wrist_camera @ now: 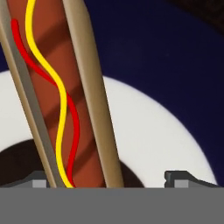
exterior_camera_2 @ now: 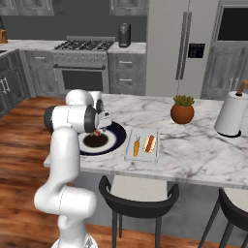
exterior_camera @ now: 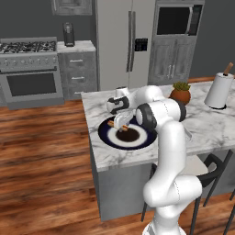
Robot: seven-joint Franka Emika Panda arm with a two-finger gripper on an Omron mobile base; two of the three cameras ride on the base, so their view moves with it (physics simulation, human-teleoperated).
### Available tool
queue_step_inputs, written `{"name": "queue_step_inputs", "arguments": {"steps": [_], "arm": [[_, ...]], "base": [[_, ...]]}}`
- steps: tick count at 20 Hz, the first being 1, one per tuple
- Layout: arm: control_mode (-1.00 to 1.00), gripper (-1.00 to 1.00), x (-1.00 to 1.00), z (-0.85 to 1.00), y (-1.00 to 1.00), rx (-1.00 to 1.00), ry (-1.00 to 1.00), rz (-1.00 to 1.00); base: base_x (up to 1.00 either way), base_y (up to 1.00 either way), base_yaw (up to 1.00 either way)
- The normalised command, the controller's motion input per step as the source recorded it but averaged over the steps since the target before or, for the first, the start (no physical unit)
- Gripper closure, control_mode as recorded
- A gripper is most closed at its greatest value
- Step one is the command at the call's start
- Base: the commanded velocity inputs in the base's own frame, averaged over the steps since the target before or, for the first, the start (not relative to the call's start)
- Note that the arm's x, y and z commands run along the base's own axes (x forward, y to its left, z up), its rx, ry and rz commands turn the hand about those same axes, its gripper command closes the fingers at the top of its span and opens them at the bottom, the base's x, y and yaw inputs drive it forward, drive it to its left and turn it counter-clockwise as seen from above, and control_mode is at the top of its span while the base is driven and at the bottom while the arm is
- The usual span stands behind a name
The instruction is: Place one cooked food and one vegetable from the large plate to each tupperware container.
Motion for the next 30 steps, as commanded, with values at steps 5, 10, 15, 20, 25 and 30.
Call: {"name": "queue_step_inputs", "arguments": {"steps": [5,10,15,20,25,30], "arm": [[-1.00,1.00,0.00,-0.08,0.06,0.00,0.00,0.03],[-1.00,1.00,0.00,-0.07,0.07,0.00,0.00,0.06],[-1.00,1.00,-0.03,0.04,0.01,0.00,0.00,0.01],[-1.00,1.00,-0.63,0.80,0.00,0.00,0.00,-0.08],[-1.00,1.00,-1.00,0.94,0.00,0.03,-0.04,-0.17],[-1.00,1.00,-1.00,0.24,0.00,0.07,-0.28,-0.14]], "base": [[0.00,0.00,0.00],[0.00,0.00,0.00],[0.00,0.00,0.00],[0.00,0.00,0.00],[0.00,0.00,0.00],[0.00,0.00,0.00]]}}
